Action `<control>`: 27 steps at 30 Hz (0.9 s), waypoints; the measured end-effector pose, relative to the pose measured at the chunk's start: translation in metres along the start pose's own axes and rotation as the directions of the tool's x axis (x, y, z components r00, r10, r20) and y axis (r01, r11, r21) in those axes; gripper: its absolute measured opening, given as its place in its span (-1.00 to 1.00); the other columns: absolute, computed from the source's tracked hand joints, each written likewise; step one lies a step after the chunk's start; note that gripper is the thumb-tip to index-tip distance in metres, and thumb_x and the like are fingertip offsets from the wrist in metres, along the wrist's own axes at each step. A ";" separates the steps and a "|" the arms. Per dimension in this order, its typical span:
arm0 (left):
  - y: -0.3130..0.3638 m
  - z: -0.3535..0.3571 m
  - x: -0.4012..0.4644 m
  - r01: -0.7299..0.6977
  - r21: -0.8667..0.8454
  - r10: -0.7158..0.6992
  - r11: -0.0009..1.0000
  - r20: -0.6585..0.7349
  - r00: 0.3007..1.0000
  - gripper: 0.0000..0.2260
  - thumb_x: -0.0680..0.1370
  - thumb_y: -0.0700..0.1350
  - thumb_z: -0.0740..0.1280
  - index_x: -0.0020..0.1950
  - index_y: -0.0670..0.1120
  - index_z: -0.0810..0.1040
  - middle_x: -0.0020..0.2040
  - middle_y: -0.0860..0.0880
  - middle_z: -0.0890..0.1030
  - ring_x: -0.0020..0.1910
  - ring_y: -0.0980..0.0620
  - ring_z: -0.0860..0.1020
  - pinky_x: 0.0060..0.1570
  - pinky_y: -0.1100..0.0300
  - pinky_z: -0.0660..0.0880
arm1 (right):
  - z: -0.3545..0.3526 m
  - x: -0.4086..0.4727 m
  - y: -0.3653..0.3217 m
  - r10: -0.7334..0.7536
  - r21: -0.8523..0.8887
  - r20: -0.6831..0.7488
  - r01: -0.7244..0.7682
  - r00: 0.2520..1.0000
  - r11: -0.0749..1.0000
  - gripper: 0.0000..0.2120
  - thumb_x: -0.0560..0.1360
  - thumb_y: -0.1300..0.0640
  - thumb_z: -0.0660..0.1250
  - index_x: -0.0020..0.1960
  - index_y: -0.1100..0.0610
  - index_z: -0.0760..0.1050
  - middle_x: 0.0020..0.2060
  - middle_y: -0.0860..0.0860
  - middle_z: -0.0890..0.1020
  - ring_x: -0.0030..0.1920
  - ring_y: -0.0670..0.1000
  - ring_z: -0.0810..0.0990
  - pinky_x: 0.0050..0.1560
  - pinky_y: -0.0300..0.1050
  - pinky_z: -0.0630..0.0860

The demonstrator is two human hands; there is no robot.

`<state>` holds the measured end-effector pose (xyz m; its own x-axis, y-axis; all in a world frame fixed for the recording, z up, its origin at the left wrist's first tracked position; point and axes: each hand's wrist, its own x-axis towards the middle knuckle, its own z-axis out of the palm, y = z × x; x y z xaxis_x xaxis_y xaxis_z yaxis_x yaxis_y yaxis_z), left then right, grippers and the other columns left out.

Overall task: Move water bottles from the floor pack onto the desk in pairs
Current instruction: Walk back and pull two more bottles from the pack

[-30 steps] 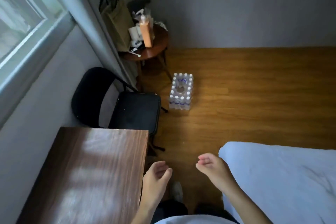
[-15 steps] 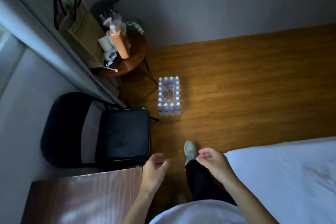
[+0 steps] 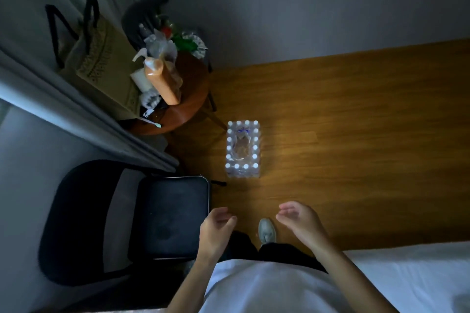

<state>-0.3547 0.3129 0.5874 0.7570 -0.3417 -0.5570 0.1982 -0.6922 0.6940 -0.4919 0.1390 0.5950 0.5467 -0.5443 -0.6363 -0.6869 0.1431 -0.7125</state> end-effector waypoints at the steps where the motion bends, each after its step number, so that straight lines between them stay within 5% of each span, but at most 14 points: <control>1: 0.009 0.001 0.010 0.003 0.005 -0.003 1.000 0.001 1.000 -0.72 0.50 -0.11 0.43 0.19 -0.10 0.56 -0.09 0.12 0.65 -0.05 0.18 0.62 -0.02 0.31 0.53 | -0.002 0.011 -0.008 -0.001 0.007 -0.001 0.001 1.000 1.000 -0.81 0.43 0.14 0.44 0.03 0.08 0.57 -0.12 -0.03 0.66 -0.08 -0.10 0.62 -0.06 -0.22 0.54; 19: 0.090 -0.003 0.208 -0.004 -0.009 0.005 1.000 0.093 0.996 -0.72 0.48 -0.16 0.43 0.18 -0.12 0.57 -0.11 0.09 0.67 -0.05 0.15 0.63 0.10 0.09 0.59 | 0.000 0.180 -0.098 0.022 0.150 -0.097 -0.008 0.995 0.989 -0.81 0.43 0.19 0.45 0.04 0.12 0.58 -0.11 -0.01 0.66 -0.06 -0.12 0.63 -0.10 -0.33 0.49; 27: 0.079 0.015 0.284 0.039 -0.004 -0.039 0.999 0.085 0.996 -0.72 0.49 -0.16 0.42 0.20 -0.13 0.57 -0.02 0.02 0.67 -0.05 0.16 0.64 -0.01 0.24 0.58 | 0.019 0.254 -0.096 0.052 0.198 -0.111 -0.029 0.992 0.980 -0.79 0.40 0.19 0.48 0.02 0.05 0.58 -0.07 -0.09 0.67 -0.06 -0.21 0.65 -0.05 -0.31 0.52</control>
<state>-0.1337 0.1515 0.4776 0.6931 -0.3675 -0.6202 0.2302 -0.7025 0.6735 -0.2783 0.0027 0.4959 0.4537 -0.6246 -0.6356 -0.5944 0.3194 -0.7381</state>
